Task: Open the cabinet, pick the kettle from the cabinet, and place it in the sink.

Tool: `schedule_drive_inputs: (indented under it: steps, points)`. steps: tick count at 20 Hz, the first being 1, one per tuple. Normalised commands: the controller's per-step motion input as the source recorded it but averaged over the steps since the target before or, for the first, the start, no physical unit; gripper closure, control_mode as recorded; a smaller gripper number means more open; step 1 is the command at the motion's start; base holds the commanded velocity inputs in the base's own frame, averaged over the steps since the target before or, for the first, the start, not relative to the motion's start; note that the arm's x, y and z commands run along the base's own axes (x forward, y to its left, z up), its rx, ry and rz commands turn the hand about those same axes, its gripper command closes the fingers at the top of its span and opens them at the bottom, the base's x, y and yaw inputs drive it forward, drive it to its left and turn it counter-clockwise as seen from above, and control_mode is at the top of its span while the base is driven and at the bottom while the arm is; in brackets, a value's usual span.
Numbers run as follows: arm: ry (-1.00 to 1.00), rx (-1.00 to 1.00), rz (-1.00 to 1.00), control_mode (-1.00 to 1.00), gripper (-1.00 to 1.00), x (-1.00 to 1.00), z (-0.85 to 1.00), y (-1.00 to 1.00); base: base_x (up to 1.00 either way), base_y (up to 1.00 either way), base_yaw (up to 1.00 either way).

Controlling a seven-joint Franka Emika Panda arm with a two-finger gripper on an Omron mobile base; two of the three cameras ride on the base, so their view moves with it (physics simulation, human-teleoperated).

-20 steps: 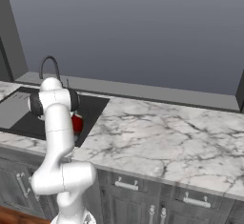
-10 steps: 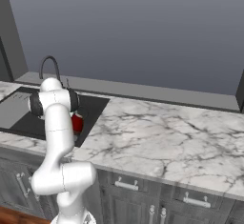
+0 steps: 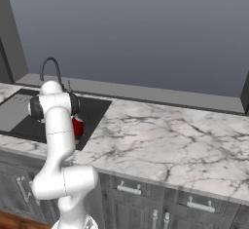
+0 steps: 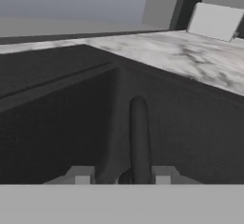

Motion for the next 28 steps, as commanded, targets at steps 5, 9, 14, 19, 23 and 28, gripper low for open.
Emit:
schedule_drive_inputs:
  steps: [5, 9, 14, 19, 23, 28]
  points:
    - [-0.15, 0.04, -0.15, -1.00, -1.00, -0.32, -0.40, 0.14, 0.00, 0.00, 0.00]
    - [-0.15, 0.03, -0.15, -1.00, -1.00, -0.25, -0.34, 0.20, 0.00, 0.00, 0.00]
    - [-0.12, 0.03, -0.17, -1.00, -1.00, -0.16, -0.32, 0.31, 0.00, 0.00, 0.00]
    - [-0.11, 0.02, -0.18, -1.00, -1.00, -0.16, -0.33, 0.32, 0.00, 0.00, 0.00]
    - [-0.12, 0.02, -0.16, -1.00, -1.00, -0.21, -0.32, 0.31, 0.00, 0.00, 0.00]
    - [-0.15, 0.04, -0.14, -1.00, -1.00, -0.27, -0.28, 0.25, 0.00, 0.00, 0.00]
